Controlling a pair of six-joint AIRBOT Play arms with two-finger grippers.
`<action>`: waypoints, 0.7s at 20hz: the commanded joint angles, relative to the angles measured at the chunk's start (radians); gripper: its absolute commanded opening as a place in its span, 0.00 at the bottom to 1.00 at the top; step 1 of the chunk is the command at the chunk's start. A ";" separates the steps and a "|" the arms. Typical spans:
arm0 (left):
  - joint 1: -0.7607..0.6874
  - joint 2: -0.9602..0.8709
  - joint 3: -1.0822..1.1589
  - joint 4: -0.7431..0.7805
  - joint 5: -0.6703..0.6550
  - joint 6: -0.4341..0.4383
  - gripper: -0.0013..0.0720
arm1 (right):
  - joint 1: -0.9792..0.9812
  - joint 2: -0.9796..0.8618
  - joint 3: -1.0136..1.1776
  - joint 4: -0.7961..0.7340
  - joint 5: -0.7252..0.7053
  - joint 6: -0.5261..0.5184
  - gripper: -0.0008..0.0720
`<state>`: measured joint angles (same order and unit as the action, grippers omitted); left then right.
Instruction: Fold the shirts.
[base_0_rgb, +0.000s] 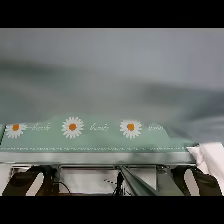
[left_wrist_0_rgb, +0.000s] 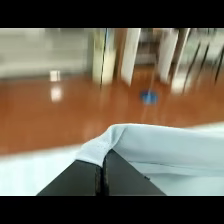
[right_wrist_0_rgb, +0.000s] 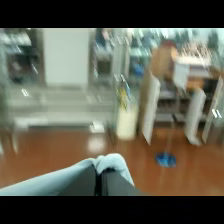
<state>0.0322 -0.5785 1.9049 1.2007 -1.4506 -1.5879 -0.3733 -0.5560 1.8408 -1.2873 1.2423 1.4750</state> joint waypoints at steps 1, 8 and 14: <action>0.001 -0.008 0.014 0.030 -0.216 -0.076 0.04 | 0.001 -0.039 0.028 -0.069 0.254 -0.022 0.06; -0.001 -0.224 -0.266 0.038 -0.310 -0.015 0.04 | 0.032 -0.450 0.027 0.034 0.561 -0.063 0.06; 0.000 -0.539 -0.448 0.040 -0.056 0.128 0.04 | 0.259 -0.871 0.027 -0.084 0.412 -0.063 0.06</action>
<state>0.0315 -0.9722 1.5230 1.2400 -1.6108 -1.5394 -0.2020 -1.2453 1.8671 -1.3380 1.7332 1.4143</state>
